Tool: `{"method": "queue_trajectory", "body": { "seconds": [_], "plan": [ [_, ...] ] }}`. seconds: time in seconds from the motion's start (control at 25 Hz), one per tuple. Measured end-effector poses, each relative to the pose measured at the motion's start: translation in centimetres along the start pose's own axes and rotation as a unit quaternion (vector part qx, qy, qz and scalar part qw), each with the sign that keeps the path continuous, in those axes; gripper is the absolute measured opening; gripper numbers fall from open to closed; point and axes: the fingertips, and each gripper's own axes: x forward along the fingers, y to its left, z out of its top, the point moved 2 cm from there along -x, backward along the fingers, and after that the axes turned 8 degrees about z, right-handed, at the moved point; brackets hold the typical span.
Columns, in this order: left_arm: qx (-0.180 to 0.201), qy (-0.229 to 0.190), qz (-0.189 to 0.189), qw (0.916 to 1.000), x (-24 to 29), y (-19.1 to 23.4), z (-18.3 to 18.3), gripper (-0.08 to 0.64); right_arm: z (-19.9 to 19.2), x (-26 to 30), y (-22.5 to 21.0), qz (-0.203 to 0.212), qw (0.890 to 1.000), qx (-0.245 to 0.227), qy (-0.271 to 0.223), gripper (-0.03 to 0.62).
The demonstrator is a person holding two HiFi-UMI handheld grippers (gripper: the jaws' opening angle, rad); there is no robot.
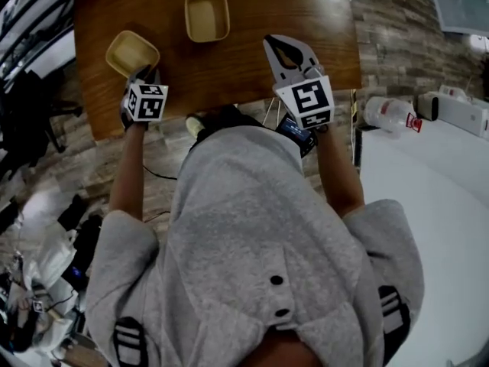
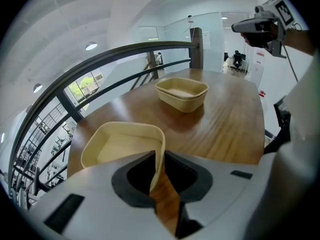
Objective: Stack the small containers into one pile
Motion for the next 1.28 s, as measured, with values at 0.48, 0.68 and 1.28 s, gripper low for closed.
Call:
{"method": "queue_trajectory", "body": {
  "seconds": [0.48, 0.68, 1.28],
  "plan": [
    [0.026, -0.007, 0.003, 0.9996, 0.0, -0.8, 1.7, 0.029, -0.7, -1.3, -0.9, -0.004, 1.0, 0.003, 0.007, 0.015],
    [0.038, -0.016, 0.011, 0.9991, -0.6, 0.0, 2.8, 0.028, -0.5, -1.3, -1.2, -0.003, 1.0, 0.002, 0.001, 0.015],
    [0.107, -0.069, 0.007, 0.9918, -1.4, -0.1, 7.9, 0.026, -0.3, -1.1, -2.9, -0.011, 1.0, 0.01, -0.012, 0.015]
  ]
}}
